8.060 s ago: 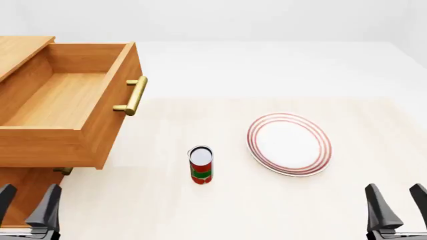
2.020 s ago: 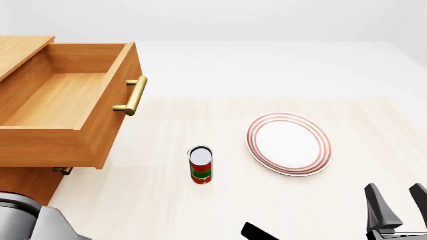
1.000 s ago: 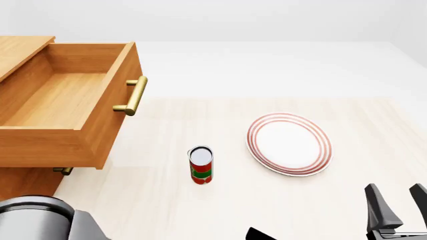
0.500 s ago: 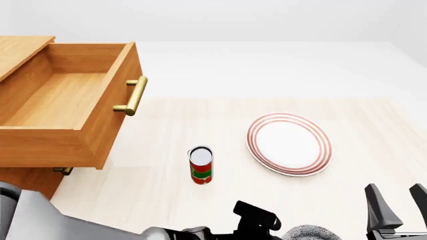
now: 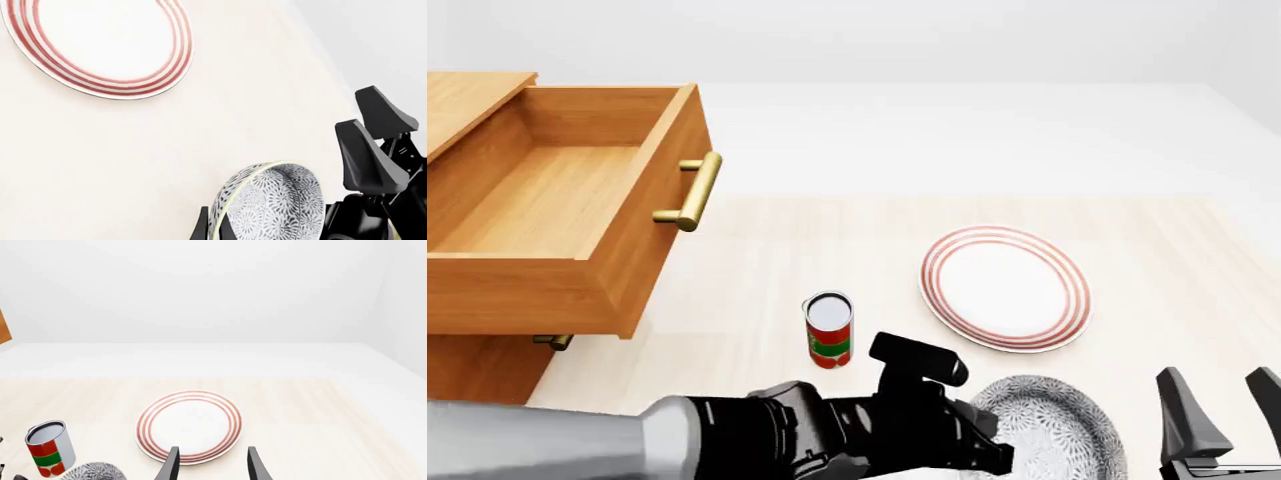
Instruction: Put the bowl in the top drawer of the cabinet.
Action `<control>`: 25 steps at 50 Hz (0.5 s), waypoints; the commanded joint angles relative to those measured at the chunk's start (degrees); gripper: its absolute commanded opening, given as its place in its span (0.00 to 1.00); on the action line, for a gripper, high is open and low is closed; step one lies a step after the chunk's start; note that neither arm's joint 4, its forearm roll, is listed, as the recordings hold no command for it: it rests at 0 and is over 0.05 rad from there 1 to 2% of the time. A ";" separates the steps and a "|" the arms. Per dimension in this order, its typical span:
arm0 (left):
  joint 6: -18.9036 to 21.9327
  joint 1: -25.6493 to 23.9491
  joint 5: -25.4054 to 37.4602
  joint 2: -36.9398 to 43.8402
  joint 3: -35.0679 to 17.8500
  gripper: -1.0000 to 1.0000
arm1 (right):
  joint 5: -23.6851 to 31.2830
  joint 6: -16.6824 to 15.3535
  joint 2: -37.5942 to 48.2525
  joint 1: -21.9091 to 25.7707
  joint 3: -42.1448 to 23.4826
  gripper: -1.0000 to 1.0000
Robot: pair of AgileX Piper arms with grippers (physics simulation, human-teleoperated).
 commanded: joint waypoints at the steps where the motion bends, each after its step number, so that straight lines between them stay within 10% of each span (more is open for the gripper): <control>1: 2.76 3.23 5.90 -4.66 -2.90 0.00 | 0.01 -0.05 -0.02 0.00 -0.02 1.00; 25: 6.75 8.56 16.96 -14.33 -9.03 0.00 | 0.01 -0.05 -0.02 0.00 -0.02 1.00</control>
